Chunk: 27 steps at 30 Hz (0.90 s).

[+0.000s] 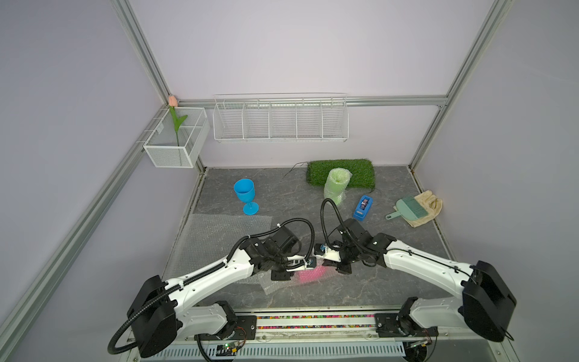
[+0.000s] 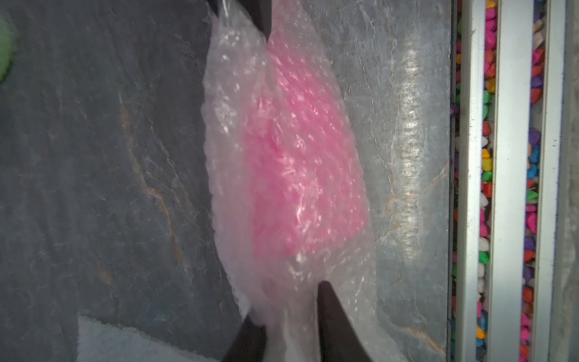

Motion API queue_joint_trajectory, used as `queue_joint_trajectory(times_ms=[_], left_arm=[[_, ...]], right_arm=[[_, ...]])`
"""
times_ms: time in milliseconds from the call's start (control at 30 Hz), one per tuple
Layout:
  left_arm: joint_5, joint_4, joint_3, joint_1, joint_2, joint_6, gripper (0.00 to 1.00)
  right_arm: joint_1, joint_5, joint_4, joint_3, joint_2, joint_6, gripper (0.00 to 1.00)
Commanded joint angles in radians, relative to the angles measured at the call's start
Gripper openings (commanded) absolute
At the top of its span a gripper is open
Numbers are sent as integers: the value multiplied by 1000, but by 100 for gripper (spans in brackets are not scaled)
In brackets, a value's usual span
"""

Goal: Wrap wine glasses in bubble wrap
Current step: Pick up the bubble wrap from the center of the board.

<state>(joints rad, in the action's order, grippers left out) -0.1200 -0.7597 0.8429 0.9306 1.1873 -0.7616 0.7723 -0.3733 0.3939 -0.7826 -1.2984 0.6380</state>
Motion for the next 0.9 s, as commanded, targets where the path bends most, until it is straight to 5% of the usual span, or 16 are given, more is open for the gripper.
queue_joint_trajectory(times_ms=[0,367,567,867], left_arm=[[27,7,-15,4,-96,25,44],[95,-42,-35,3,-521,91,72],[145,-56,-56,3,-675,95,100],[145,-61,-43,2,-804,113,100]], right_arm=[[-45,-51,-128,49,84,-55,7],[-207,-176,-267,146,268,-155,7],[-232,-250,-250,130,327,-174,7],[-235,-428,-107,54,320,-108,7]])
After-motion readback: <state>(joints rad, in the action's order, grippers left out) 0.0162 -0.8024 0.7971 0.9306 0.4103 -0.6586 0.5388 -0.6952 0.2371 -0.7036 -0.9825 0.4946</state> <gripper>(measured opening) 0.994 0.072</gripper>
